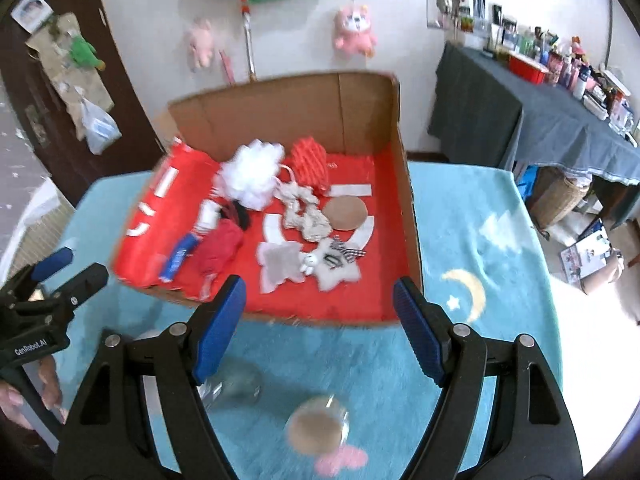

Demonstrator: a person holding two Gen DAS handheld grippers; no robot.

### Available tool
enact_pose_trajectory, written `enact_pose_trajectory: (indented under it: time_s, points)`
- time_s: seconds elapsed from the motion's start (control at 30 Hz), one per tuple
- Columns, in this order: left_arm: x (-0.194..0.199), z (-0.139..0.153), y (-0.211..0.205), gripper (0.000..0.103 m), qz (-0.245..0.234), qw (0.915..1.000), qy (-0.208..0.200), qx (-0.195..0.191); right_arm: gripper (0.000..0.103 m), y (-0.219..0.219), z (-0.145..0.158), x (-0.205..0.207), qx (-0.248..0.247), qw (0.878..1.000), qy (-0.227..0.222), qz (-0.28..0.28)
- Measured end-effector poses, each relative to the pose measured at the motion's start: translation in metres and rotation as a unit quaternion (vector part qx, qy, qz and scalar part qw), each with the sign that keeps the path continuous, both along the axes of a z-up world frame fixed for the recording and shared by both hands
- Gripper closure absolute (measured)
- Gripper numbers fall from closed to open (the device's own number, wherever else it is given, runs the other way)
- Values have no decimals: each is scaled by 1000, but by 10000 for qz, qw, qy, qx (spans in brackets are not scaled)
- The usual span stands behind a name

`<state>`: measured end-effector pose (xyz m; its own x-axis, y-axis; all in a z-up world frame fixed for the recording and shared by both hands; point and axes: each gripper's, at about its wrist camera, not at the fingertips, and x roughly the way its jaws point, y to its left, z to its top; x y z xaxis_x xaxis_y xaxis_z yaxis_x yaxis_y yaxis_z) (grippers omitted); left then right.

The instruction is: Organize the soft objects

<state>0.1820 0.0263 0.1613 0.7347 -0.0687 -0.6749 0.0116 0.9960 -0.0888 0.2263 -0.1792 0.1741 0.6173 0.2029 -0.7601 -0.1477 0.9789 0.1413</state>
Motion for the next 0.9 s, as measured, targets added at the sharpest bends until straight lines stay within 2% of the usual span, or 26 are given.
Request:
enact_pose_trajectory:
  time_s: [0.13, 0.23, 0.37, 0.43, 0.7, 0.9]
  points:
    - [-51, 14, -10, 0, -230, 9988, -436, 26, 15, 7, 11, -51, -256, 9981, -548, 99]
    - [-79, 10, -17, 0, -364, 9976, -586, 34, 15, 15, 3, -90, -408, 9956, -832, 134]
    - [-101, -14, -20, 0, -368, 9979, -507, -185, 14, 14, -20, -124, -278, 9952, -939, -85]
    - [-104, -33, -21, 0, -325, 9985, -420, -161, 14, 15, -37, -134, -372, 9942, -970, -260]
    - [-92, -113, -27, 0, -184, 9996, 234, 17, 14, 21, -114, -131, -538, 9972, -385, -335]
    - [-86, -141, -35, 0, -176, 9982, 497, 282, 14, 19, -140, -128, -698, 9960, -231, -508]
